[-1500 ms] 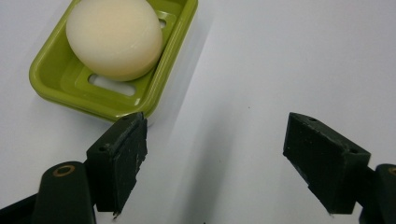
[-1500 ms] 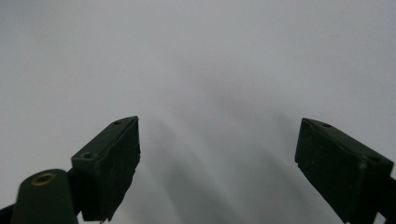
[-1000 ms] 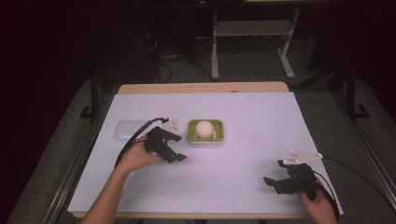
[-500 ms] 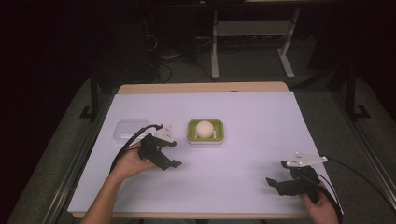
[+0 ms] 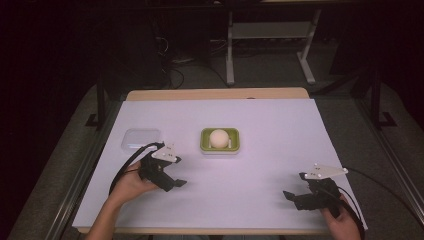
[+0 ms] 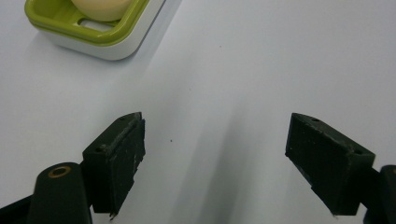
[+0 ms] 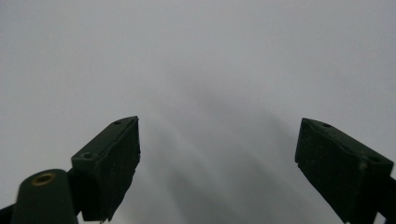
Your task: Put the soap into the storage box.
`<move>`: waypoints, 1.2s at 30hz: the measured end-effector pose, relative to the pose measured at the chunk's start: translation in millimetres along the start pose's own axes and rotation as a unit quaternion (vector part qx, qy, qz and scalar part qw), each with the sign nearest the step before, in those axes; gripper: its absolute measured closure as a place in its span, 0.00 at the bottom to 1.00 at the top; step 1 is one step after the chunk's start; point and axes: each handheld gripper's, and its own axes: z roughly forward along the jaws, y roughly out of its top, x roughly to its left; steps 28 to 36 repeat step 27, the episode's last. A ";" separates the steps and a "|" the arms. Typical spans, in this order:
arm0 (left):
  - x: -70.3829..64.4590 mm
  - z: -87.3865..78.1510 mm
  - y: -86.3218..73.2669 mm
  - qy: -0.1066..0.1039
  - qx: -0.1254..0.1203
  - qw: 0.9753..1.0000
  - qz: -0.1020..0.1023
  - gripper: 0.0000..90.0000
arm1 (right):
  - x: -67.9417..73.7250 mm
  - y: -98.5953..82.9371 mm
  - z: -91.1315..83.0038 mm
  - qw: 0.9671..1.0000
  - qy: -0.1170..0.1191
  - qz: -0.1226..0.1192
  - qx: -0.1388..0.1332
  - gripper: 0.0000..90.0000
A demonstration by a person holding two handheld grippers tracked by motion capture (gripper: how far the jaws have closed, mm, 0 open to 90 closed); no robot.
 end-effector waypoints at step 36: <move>-21.1 -16.1 -58.6 0.015 -0.004 0.998 -0.053 0.21 | 4.6 1.0 1.2 1.000 0.005 -0.013 0.003 0.15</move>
